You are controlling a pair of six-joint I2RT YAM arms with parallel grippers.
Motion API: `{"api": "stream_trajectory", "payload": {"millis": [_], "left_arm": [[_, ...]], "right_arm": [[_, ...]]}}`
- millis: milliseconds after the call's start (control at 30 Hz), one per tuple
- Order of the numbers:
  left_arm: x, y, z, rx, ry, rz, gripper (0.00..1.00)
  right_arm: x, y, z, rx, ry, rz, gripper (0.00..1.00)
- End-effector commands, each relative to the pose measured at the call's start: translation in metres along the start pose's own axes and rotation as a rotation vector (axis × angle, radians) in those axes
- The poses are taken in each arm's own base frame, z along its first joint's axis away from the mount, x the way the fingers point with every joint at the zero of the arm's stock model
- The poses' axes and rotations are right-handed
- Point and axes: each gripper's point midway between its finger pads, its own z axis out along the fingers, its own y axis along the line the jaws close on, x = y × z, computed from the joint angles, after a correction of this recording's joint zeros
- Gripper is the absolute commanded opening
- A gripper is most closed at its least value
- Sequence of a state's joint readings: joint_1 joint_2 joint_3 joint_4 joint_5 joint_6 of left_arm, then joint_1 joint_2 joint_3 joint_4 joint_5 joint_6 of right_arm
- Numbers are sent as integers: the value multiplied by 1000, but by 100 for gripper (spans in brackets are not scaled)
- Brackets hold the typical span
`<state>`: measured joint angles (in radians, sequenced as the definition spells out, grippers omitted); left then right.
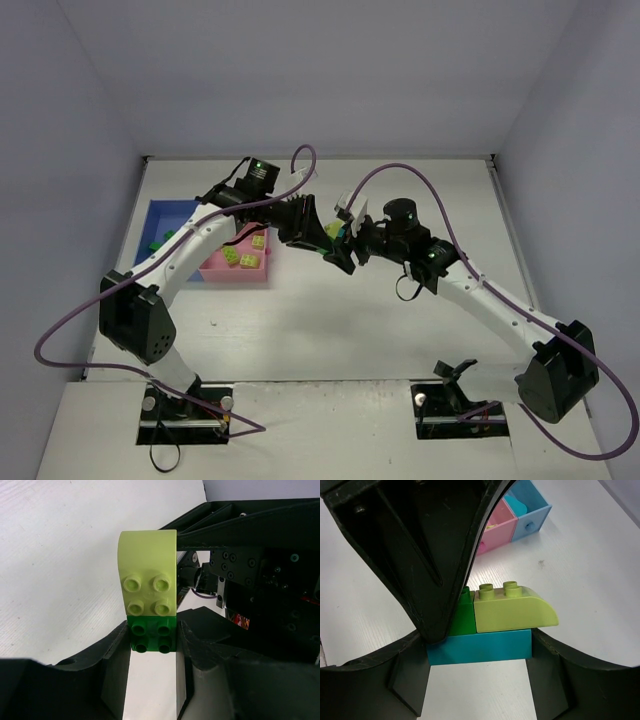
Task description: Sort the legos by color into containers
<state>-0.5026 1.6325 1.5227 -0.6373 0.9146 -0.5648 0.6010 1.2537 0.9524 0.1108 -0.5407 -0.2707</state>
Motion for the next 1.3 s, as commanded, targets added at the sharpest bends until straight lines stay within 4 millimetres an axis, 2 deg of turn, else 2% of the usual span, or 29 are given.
{"api": "stream_trajectory", "payload": {"millis": [0, 233, 267, 333, 400, 500, 533, 767, 867, 1000, 1067, 1100, 1133, 1167, 1200, 1267], "left_arm": [[-8, -27, -16, 51, -35, 113, 0], [-7, -25, -16, 50, -28, 101, 0], [-7, -25, -15, 51, -27, 101, 0], [-8, -25, -15, 49, -27, 102, 0], [-8, -25, -14, 49, -25, 98, 0], [-10, -24, -13, 46, -28, 99, 0], [-10, -24, -14, 46, -28, 97, 0], [-12, -21, -12, 41, -27, 93, 0], [-14, -21, -12, 42, -29, 90, 0], [-16, -21, -12, 41, -31, 92, 0], [-17, -18, -12, 39, -30, 85, 0], [-18, -19, -13, 43, -28, 85, 0], [-17, -18, -13, 40, -26, 81, 0], [-18, -18, -13, 41, -26, 82, 0], [-19, -17, -15, 40, -29, 83, 0], [-18, -17, -17, 40, -24, 79, 0]], "right_arm": [[-39, -8, -8, 21, -111, -67, 48], [-35, -8, -7, 19, -104, -66, 52], [-35, -7, -8, 16, -104, -66, 58], [-35, -7, -8, 16, -104, -67, 60], [-34, -6, -8, 14, -103, -67, 68], [-34, -6, -7, 11, -104, -69, 73], [-33, -5, -7, 7, -101, -67, 77], [-31, -6, -6, 9, -96, -70, 77], [-30, -7, -5, 12, -93, -70, 73], [-30, -9, -4, 16, -92, -73, 60], [-30, -9, -5, 18, -91, -75, 46], [-26, -10, -5, 25, -84, -75, 21], [-25, -9, -5, 23, -82, -74, 20], [-23, -11, -5, 28, -77, -73, 14], [-22, -11, -5, 32, -75, -71, 3], [-18, -14, -7, 46, -69, -70, 0]]}}
